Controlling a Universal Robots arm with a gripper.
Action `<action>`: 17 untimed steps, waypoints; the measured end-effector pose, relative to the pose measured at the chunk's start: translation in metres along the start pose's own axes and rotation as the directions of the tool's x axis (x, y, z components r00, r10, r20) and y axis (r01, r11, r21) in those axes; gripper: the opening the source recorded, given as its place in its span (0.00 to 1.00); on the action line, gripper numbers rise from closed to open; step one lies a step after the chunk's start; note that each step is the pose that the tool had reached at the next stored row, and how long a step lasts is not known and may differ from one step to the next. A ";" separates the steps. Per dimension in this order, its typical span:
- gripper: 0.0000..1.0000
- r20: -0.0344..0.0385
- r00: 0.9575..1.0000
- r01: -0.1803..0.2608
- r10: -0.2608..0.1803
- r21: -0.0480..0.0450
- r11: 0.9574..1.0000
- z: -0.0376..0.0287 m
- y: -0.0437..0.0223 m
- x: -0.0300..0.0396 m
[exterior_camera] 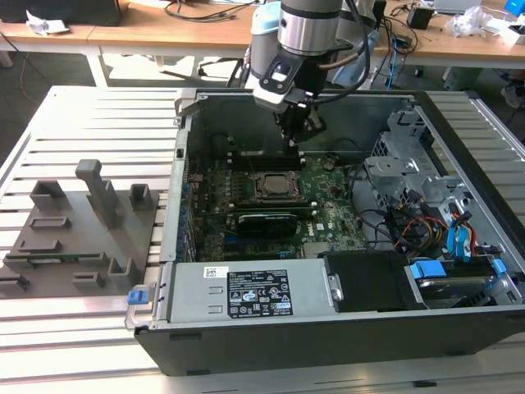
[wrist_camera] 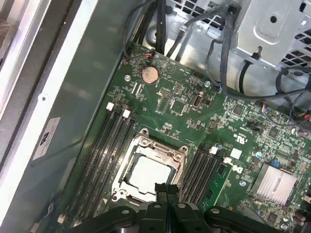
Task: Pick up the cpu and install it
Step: 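Install the first cpu locking lever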
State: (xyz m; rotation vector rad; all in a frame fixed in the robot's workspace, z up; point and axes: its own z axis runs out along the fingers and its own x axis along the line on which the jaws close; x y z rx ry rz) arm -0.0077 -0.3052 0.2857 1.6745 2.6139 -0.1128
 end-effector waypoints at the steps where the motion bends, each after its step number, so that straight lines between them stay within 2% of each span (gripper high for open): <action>1: 0.11 0.001 1.000 0.020 -0.020 -0.001 1.000 0.0000 0.0000 0.0000; 5: 0.11 0.004 0.996 0.090 -0.090 -0.006 0.996 0.0000 0.0001 0.0000; 11: 0.11 0.008 0.986 0.168 -0.168 -0.011 0.986 0.0000 0.0002 -0.0001; 13: 0.11 0.009 0.981 0.193 -0.193 -0.013 0.981 0.0000 0.0002 -0.0001; 14: 0.11 0.011 0.976 0.216 -0.216 -0.014 0.976 0.0000 0.0002 -0.0001; 17: 0.11 0.013 0.966 0.258 -0.257 -0.016 0.966 0.0000 0.0002 -0.0001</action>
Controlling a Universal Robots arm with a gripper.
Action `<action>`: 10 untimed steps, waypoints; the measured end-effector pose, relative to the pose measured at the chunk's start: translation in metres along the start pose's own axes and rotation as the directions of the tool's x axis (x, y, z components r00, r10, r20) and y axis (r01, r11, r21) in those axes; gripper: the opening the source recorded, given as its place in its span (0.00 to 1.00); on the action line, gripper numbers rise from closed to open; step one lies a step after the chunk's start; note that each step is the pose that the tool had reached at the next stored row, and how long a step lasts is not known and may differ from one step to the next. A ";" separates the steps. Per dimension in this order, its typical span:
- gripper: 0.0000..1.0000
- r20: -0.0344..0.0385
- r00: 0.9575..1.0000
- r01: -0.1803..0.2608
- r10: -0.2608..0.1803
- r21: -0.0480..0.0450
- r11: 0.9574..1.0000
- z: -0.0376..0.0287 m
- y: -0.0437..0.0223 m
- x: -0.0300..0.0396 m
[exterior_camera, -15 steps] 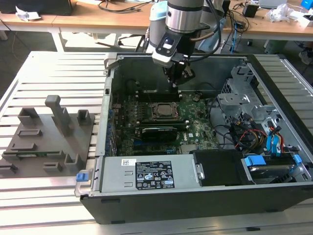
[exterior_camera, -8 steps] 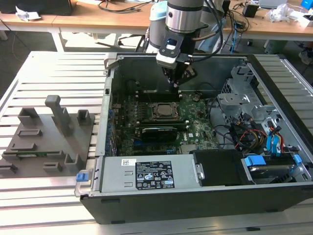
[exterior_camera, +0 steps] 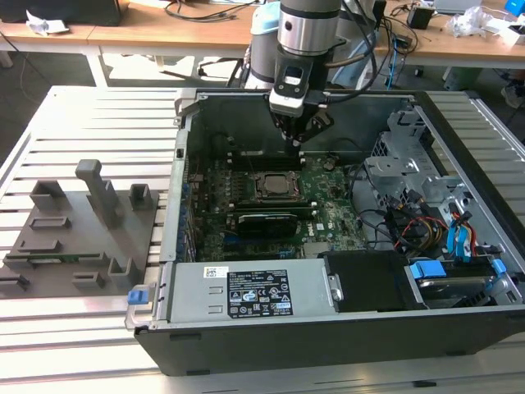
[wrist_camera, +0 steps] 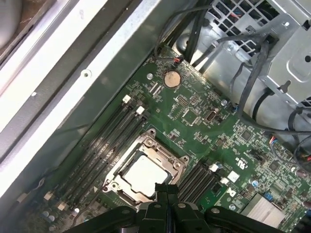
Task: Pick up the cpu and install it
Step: 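Install the first cpu locking lever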
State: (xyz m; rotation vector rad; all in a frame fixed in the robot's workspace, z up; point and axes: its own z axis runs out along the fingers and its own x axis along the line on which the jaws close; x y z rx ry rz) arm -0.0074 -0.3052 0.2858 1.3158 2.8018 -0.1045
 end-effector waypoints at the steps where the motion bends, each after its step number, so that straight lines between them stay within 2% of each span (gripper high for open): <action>1: 0.11 0.001 1.000 0.019 -0.019 -0.001 1.000 0.0000 0.0000 0.0000; 4: 0.11 0.003 0.998 0.061 -0.061 -0.004 0.998 0.0000 0.0000 0.0000; 8: 0.11 0.006 0.992 0.124 -0.124 -0.008 0.992 0.0000 0.0000 0.0000; 9: 0.11 0.007 0.990 0.139 -0.139 -0.009 0.990 0.0000 0.0000 0.0000; 10: 0.11 0.008 0.986 0.167 -0.167 -0.011 0.986 0.0000 0.0000 0.0000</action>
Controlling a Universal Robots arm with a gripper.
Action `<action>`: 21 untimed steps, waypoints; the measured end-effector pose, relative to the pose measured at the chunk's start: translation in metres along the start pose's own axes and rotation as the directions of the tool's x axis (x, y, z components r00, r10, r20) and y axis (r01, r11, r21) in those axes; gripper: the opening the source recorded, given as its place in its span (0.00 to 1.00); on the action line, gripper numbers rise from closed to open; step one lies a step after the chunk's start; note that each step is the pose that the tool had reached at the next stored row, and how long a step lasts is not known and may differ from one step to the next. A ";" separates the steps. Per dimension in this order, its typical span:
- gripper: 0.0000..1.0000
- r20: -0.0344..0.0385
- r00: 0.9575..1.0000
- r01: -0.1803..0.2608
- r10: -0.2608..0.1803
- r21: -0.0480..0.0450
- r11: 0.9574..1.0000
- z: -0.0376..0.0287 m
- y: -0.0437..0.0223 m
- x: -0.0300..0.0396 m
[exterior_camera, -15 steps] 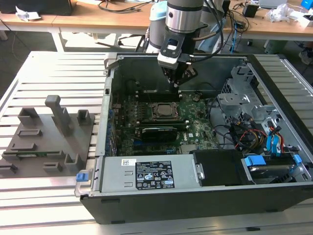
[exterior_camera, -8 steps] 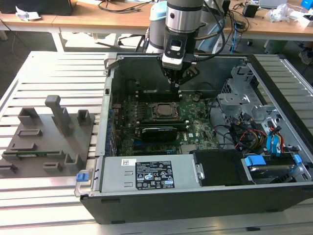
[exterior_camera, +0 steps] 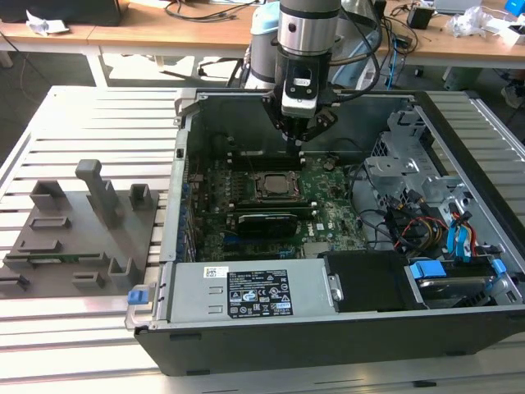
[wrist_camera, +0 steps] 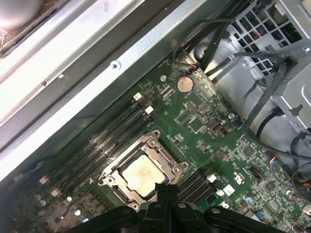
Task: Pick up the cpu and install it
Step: 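Install the first cpu locking lever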
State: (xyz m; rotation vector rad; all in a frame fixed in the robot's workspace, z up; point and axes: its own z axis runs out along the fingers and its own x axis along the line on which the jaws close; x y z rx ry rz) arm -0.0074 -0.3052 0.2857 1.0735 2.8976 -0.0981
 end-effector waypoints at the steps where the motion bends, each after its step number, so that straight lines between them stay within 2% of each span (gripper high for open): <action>1: 0.11 0.001 1.000 0.014 -0.014 -0.001 1.000 0.0000 0.0000 0.0000; 5: 0.11 0.003 0.998 0.068 -0.068 -0.005 0.998 0.0000 0.0000 0.0000; 9: 0.11 0.007 0.990 0.143 -0.143 -0.009 0.990 0.0000 0.0000 0.0000; 13: 0.11 0.009 0.983 0.182 -0.182 -0.012 0.983 0.0000 0.0000 0.0000; 15: 0.11 0.011 0.976 0.216 -0.216 -0.014 0.976 0.0000 0.0000 0.0000; 17: 0.11 0.012 0.972 0.233 -0.233 -0.015 0.972 0.0000 0.0000 0.0000; 18: 0.11 0.013 0.967 0.254 -0.254 -0.016 0.967 0.0000 0.0000 0.0000; 21: 0.11 0.016 0.955 0.295 -0.295 -0.018 0.955 0.0000 0.0000 0.0000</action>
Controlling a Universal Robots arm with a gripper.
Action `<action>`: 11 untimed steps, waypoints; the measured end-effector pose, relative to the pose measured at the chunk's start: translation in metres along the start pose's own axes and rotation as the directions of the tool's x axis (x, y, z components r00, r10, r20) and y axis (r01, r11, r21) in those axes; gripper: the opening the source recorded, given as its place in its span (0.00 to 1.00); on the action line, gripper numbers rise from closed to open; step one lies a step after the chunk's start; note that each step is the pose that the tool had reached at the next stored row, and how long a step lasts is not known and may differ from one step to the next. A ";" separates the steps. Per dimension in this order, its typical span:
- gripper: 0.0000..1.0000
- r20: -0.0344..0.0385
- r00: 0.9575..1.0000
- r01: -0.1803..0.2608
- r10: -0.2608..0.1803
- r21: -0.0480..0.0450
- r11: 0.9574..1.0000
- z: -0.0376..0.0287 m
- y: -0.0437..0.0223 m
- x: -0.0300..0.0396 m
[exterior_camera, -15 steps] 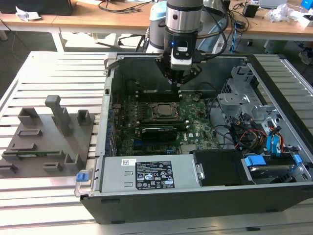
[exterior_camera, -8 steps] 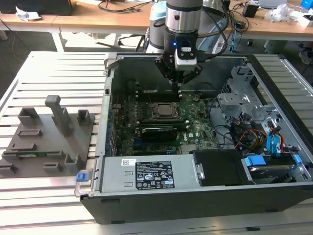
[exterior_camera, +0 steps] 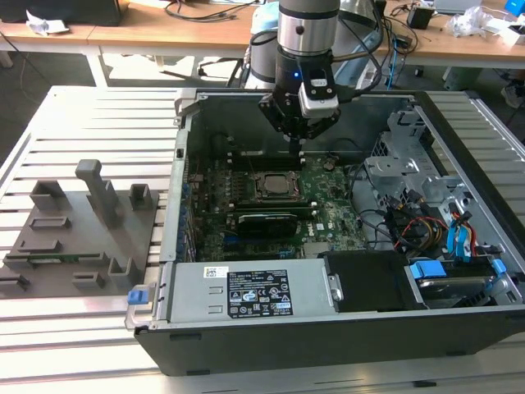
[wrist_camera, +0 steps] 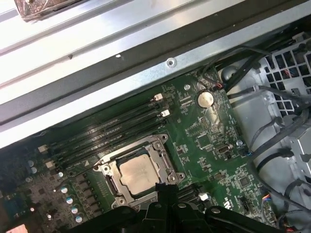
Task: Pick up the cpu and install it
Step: 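Install the first cpu locking lever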
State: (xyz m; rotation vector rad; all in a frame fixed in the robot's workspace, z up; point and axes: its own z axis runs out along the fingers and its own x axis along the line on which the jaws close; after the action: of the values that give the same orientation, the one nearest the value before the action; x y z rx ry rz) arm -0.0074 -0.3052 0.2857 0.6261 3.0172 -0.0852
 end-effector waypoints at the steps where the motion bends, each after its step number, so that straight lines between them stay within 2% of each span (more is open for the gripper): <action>1: 0.11 0.000 1.000 0.013 -0.013 -0.001 1.000 0.0000 0.0000 0.0000; 4: 0.11 0.003 0.998 0.061 -0.061 -0.004 0.998 0.0000 0.0000 0.0000; 8: 0.11 0.004 0.995 0.096 -0.096 -0.006 0.995 0.0000 0.0000 0.0000; 11: 0.11 0.006 0.992 0.129 -0.129 -0.009 0.992 0.0000 0.0000 0.0000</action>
State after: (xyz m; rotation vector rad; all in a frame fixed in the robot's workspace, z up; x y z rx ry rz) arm -0.0074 -0.3052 0.2858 0.4282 3.0482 -0.0791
